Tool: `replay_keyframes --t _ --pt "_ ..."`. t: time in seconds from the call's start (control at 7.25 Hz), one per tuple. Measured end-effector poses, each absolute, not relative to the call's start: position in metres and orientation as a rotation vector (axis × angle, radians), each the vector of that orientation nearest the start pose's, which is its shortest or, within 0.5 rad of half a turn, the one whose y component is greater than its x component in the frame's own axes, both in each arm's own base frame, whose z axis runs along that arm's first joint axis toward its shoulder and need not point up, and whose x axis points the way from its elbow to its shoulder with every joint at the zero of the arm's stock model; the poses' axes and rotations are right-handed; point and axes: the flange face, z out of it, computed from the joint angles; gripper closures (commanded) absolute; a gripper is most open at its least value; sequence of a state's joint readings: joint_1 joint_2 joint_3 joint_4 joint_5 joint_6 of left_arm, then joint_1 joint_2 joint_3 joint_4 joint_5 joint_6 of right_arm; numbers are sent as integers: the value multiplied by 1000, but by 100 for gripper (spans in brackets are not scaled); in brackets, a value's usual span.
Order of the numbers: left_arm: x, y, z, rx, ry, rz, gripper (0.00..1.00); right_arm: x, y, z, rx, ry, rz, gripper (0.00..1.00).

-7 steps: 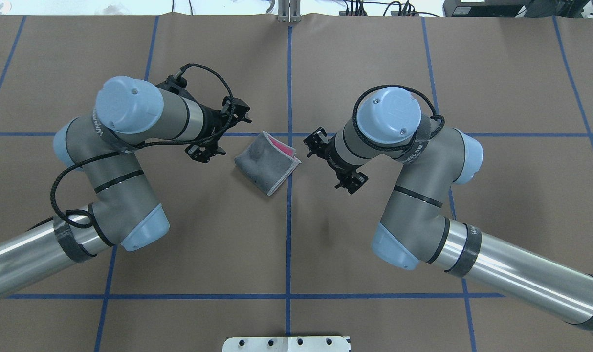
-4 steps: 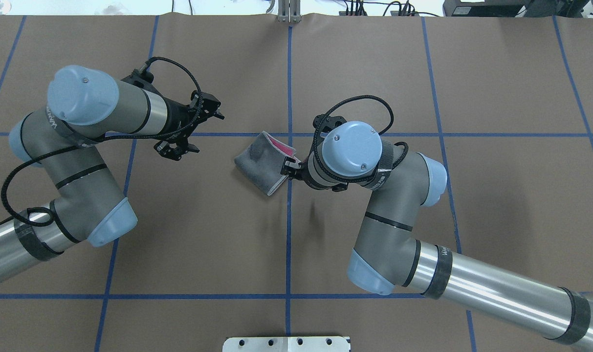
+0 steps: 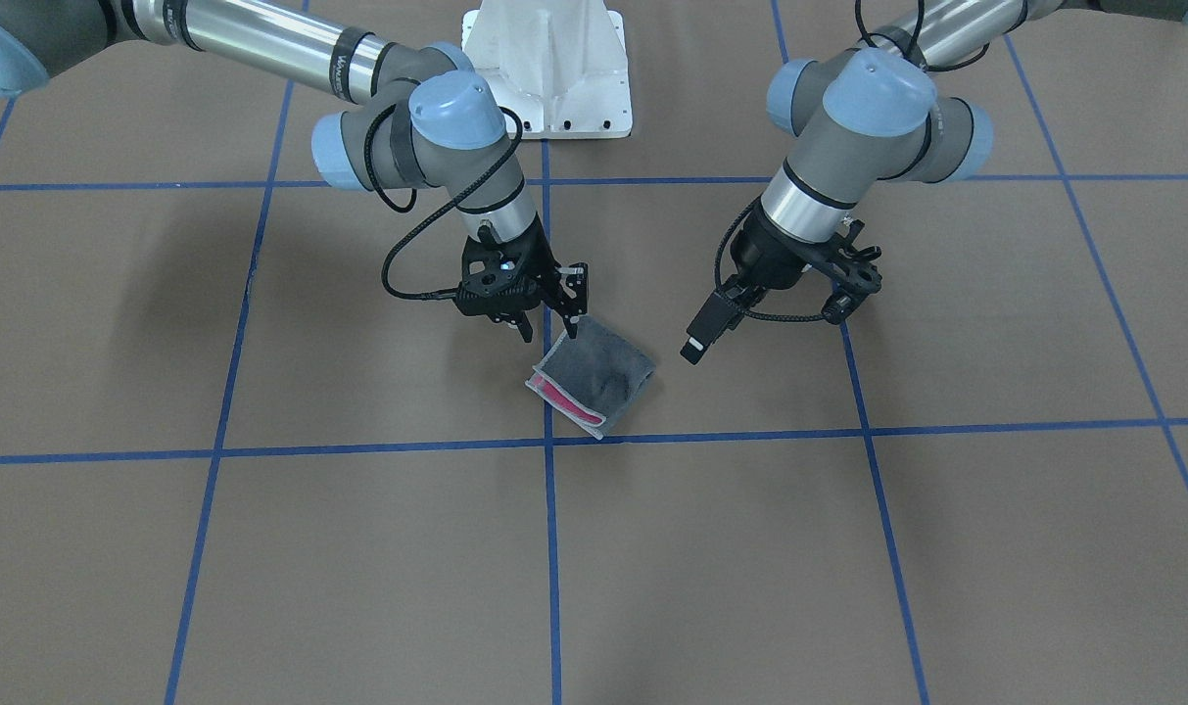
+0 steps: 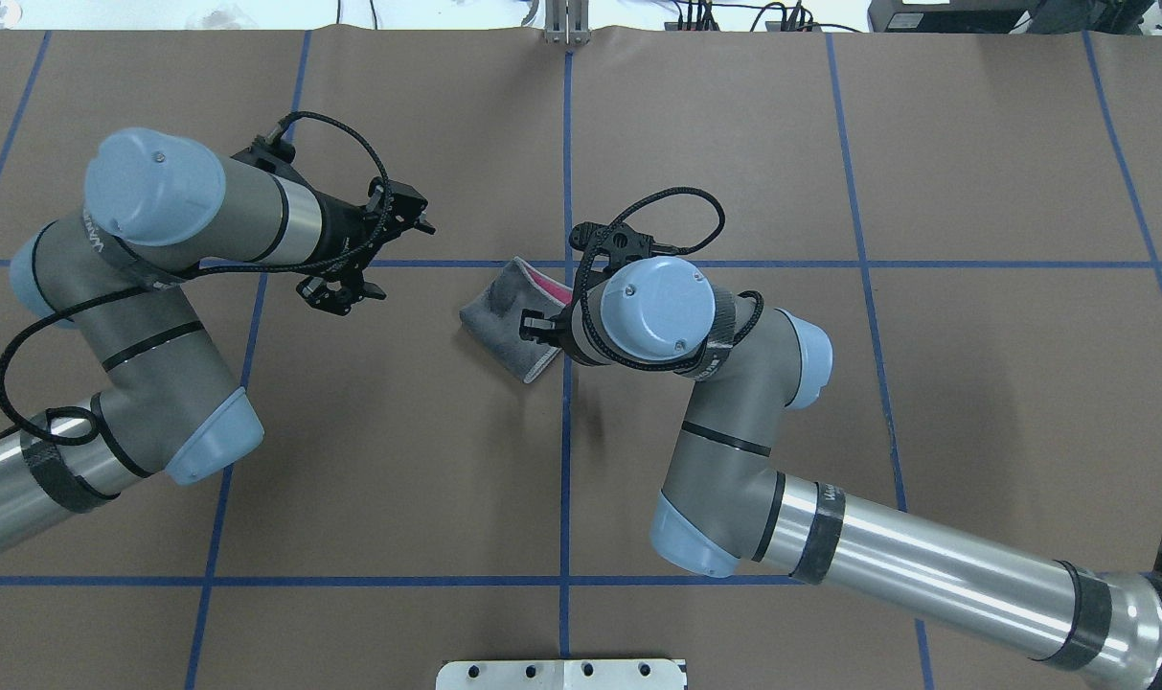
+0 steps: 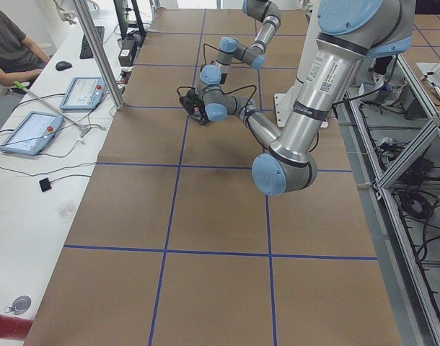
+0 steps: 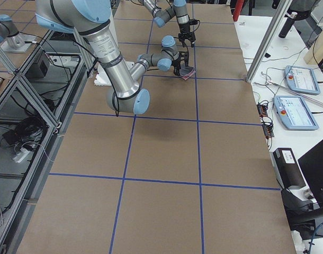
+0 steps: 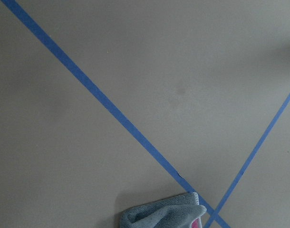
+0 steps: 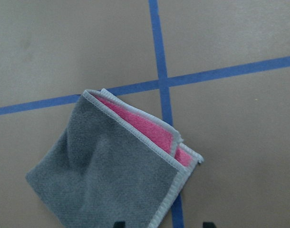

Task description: Fold towel twice with both arms

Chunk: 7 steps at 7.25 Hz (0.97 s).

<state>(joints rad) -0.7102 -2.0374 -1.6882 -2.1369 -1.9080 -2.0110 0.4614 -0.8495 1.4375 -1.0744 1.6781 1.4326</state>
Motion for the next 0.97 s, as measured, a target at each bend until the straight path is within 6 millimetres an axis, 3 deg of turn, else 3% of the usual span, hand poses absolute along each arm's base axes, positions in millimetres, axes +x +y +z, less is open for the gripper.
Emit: replay_keyframes --t 0.41,0.97 --pt "424 -497 273 -146 1206 -819 0 -608 -457 229 247 -1089 252 48" --pt "427 -496 275 -148 1200 -818 0 -603 -471 239 255 -1066 262 49"
